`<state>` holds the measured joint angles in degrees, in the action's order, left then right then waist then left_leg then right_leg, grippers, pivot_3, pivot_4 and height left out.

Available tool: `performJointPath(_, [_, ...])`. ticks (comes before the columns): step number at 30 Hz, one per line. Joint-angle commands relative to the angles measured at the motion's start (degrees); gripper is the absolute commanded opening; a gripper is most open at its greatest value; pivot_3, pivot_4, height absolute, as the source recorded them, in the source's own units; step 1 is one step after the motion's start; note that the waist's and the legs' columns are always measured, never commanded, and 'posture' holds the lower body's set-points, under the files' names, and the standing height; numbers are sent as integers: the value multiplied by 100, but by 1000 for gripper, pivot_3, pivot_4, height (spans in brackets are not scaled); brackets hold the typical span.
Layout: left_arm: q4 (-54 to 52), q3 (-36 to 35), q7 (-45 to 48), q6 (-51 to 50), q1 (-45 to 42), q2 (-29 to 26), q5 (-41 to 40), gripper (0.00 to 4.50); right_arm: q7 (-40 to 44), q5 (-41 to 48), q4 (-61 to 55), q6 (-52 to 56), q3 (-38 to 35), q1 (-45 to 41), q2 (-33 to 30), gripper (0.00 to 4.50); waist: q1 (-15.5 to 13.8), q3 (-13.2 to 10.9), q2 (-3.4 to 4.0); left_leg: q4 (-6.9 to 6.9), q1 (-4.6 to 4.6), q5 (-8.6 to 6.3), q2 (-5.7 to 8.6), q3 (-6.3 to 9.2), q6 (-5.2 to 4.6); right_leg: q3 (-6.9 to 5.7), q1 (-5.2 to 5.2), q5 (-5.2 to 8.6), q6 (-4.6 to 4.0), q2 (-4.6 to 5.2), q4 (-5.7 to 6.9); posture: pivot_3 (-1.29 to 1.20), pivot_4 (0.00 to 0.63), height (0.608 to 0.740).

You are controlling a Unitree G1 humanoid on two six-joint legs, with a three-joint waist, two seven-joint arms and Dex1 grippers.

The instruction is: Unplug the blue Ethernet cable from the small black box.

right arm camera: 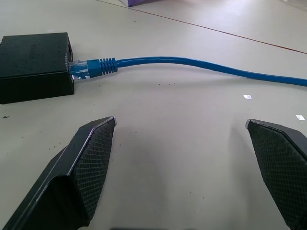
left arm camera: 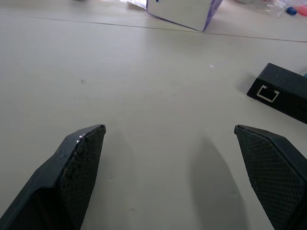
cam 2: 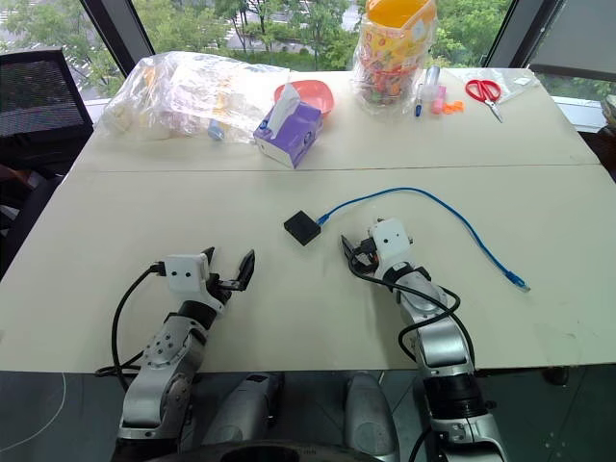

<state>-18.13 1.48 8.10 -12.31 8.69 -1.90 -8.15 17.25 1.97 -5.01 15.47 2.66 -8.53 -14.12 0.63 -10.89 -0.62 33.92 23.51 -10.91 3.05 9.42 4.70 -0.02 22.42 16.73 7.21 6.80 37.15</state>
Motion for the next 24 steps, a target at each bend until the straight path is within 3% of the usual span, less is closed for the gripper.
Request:
performJointPath(1, [-71, 26, 19, -41, -6, -26, -26, 4486, -29, -4, -63, 35, -47, 86, -20, 4500, -1, 0, 0, 0, 0, 0, 0, 0, 0, 0, 0, 0, 0, 0, 0, 0, 150, 726])
performJointPath(16, [-337, -42, 309, -231, 58, -225, -310, 4486, 108, 96, -235, 175, -116, 22, -138, 4500, 0, 0, 0, 0, 1, 0, 0, 0, 0, 0, 0, 0, 0, 0, 0, 0, 150, 726])
performJointPath(19, [-577, -46, 706, -463, 150, -558, -566, 4486, 460, 126, -300, 30, -30, -2, -349, 4500, 2, -1, 1, 0, 2, 0, 0, 0, 0, 0, 1, 0, 0, 0, 0, 0, 150, 726])
performJointPath(24, [-1176, -386, 1826, -1542, 362, -1623, -1756, 4486, 1397, 338, -506, 34, 167, -122, -916, 4500, 12, -3, 5, -3, 6, -1, 0, 0, -2, -1, 6, 2, -2, 0, -2, 0, 150, 726])
